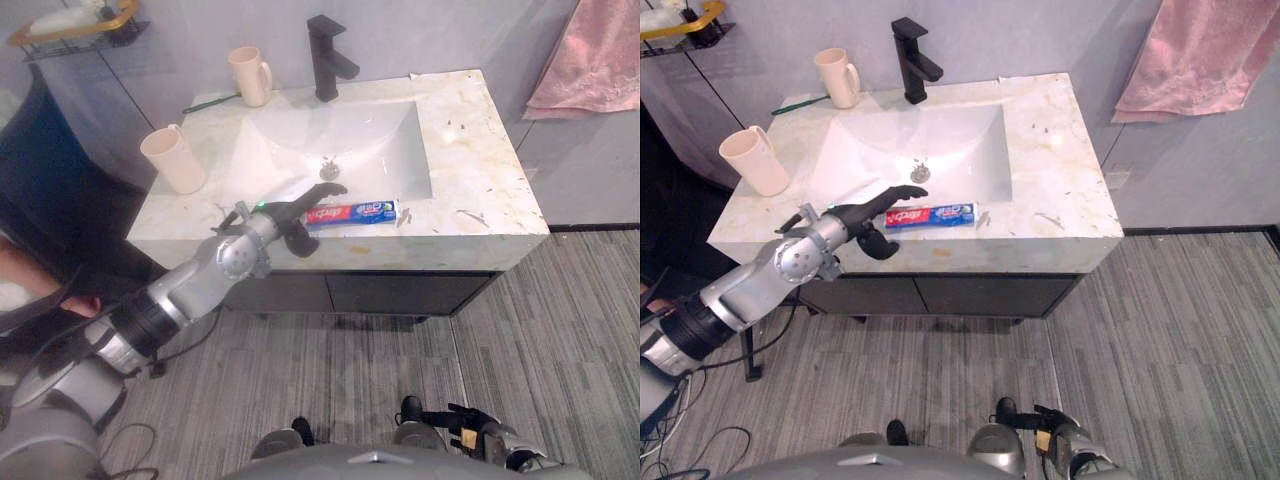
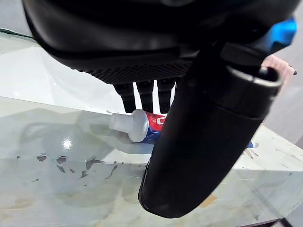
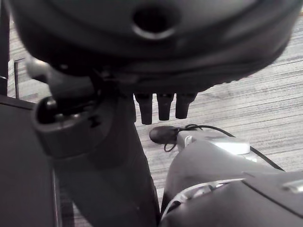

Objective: Organize the bathroom.

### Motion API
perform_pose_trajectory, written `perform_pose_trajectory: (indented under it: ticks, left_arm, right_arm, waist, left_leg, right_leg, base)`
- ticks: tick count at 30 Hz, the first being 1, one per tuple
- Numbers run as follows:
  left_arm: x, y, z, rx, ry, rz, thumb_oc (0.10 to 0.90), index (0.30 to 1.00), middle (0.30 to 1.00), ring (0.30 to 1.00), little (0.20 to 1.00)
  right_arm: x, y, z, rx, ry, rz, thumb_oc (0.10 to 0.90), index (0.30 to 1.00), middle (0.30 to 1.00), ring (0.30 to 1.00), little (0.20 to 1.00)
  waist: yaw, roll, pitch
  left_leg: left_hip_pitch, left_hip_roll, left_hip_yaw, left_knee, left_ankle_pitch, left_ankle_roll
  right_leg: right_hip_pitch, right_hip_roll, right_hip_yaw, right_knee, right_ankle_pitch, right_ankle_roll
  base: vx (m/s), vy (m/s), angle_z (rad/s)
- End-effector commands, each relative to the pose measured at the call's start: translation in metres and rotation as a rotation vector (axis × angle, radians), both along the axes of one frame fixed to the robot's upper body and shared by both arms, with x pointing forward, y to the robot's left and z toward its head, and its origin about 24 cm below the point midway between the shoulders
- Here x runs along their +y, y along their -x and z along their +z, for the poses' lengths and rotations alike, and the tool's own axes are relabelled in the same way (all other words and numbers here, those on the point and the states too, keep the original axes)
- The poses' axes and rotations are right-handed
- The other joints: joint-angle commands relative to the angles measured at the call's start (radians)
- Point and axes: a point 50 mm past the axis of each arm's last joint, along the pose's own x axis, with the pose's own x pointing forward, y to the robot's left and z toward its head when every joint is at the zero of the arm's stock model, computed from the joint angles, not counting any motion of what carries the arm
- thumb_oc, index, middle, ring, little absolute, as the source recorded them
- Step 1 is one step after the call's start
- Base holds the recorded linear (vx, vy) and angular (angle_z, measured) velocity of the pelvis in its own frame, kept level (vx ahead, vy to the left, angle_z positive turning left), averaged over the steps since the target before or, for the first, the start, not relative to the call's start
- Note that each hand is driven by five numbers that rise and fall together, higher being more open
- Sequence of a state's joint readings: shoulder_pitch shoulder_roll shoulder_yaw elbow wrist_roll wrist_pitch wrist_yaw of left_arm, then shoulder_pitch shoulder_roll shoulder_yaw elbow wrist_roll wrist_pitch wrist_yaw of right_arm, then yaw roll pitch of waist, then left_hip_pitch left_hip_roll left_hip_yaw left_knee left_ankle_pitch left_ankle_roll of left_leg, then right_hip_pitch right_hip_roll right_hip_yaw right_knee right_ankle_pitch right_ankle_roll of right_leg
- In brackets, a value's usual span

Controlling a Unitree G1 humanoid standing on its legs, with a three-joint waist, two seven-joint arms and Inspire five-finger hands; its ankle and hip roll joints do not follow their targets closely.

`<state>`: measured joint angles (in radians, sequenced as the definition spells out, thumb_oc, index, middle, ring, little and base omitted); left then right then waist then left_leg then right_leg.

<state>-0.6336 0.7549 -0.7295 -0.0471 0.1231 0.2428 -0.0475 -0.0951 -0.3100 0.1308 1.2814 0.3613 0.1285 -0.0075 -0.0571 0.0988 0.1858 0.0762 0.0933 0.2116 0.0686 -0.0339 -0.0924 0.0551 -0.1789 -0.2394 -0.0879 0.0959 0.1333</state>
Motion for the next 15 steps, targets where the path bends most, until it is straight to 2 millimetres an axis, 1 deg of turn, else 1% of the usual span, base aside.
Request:
perform_pose_trajectory:
  ticks: [1, 7, 15]
  left_arm:
    - [0.0004, -0.0162, 0.1074, -0.451, 0.098, 0.007, 0.8, 0.9, 0.9, 0.9, 0.9]
    - [-0.0014, -0.0153, 0.109, -0.46, 0.103, 0.001, 0.8, 0.9, 0.9, 0.9, 0.9]
    - [0.0007, -0.0175, 0.1061, -0.459, 0.104, 0.011, 0.8, 0.9, 0.9, 0.9, 0.9]
  right_arm:
    - [-0.009, 0.0212, -0.002, 0.106, 0.036, 0.041, 0.8, 0.9, 0.9, 0.9, 0.9]
    - [-0.0076, 0.0197, -0.0021, 0.107, 0.036, 0.043, 0.8, 0.9, 0.9, 0.9, 0.9]
    - [-0.0066, 0.0243, -0.0033, 0.121, 0.036, 0.045, 0.8, 0.9, 0.9, 0.9, 0.9]
  waist:
    - [-0.012, -0.059, -0.023]
    - [-0.011, -0.062, -0.024]
    - [-0.015, -0.065, -0.025]
  left_leg:
    - [-0.132, -0.098, -0.034, 0.193, -0.082, 0.005]
    - [-0.134, -0.098, -0.034, 0.196, -0.081, 0.004]
    - [-0.136, -0.097, -0.032, 0.203, -0.078, 0.004]
  right_leg:
    - [0.08, 0.093, -0.055, 0.038, -0.156, -0.023]
    - [0.083, 0.095, -0.055, 0.035, -0.156, -0.025]
    - [0.084, 0.098, -0.05, 0.035, -0.156, -0.025]
  base:
    - [0.0, 0.0, 0.0]
    - [0.0, 0.0, 0.0]
    - [0.0, 0.002, 0.03]
